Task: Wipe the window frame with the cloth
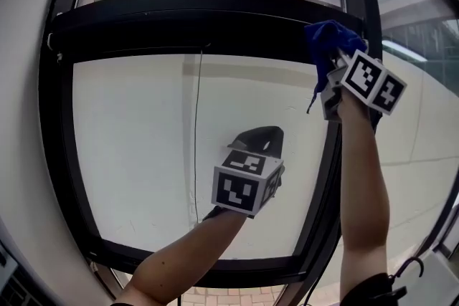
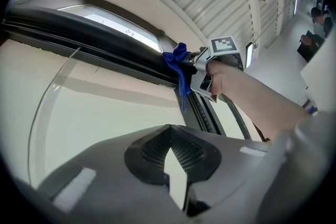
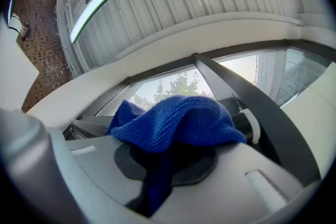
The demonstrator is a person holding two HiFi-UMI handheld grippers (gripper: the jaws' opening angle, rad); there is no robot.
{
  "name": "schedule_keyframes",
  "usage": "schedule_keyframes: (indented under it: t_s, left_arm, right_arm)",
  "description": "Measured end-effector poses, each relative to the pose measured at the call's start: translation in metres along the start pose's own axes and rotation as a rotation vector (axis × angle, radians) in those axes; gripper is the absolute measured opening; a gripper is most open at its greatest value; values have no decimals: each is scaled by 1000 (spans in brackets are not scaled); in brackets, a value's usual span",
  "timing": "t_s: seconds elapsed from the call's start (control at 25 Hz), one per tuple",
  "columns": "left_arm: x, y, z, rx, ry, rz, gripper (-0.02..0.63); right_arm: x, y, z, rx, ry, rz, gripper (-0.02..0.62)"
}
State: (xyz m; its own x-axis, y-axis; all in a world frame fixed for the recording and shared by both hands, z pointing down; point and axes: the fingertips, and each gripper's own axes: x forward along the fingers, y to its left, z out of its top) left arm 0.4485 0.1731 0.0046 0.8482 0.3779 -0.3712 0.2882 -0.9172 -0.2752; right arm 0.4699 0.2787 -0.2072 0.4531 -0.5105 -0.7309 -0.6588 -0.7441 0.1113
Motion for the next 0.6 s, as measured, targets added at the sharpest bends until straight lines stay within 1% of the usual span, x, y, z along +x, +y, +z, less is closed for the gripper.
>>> schedule_keyframes:
  t_s: [0.28, 0.6]
  left_arm:
    - [24, -28, -8, 11, 7, -32, -9]
    - [47, -46, -17, 14, 21, -58, -9]
  right_arm:
    - [-18, -52, 6, 7, -13, -55, 49]
    - [-32, -92, 8, 3, -11, -105, 51]
